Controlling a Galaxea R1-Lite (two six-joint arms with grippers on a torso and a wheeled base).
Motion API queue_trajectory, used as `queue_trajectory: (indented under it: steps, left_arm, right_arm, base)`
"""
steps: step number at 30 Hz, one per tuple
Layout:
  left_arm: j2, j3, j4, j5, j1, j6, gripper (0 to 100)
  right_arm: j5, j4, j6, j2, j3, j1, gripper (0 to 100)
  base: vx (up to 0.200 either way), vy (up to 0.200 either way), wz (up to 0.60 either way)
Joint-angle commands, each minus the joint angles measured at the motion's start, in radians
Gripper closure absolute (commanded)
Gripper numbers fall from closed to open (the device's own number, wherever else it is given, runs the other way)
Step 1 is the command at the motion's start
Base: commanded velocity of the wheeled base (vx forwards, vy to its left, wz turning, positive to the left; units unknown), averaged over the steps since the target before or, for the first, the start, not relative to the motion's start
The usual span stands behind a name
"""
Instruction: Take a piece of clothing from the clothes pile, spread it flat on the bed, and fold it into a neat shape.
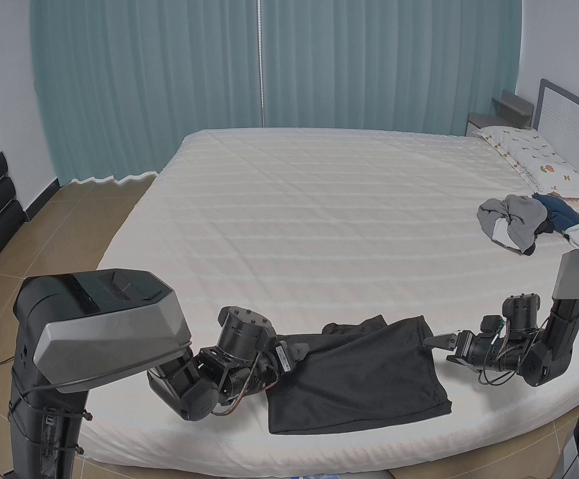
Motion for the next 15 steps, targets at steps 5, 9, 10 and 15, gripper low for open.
queue_trajectory:
  steps: [5,9,10,15]
  left_arm:
    - [0.064,-0.145,0.009,-0.001,0.038,-0.056,0]
    - [0.086,-0.170,0.009,-0.001,0.042,-0.058,0]
    - [0.086,-0.170,0.009,-0.001,0.042,-0.058,100]
    - [0.092,-0.168,0.009,0.000,0.042,-0.058,100]
  right_arm:
    - [-0.001,-0.001,0.000,0.012,-0.003,0.001,0]
    - [0.001,-0.001,0.000,0.012,-0.003,-0.001,0]
    - [0.001,-0.001,0.000,0.012,-0.003,-0.001,0]
    - [0.001,-0.001,0.000,0.012,-0.003,-0.001,0]
  base:
    - [0.000,0.000,0.00]
    - [0.000,0.000,0.00]
    - [0.000,0.000,0.00]
    - [0.000,0.000,0.00]
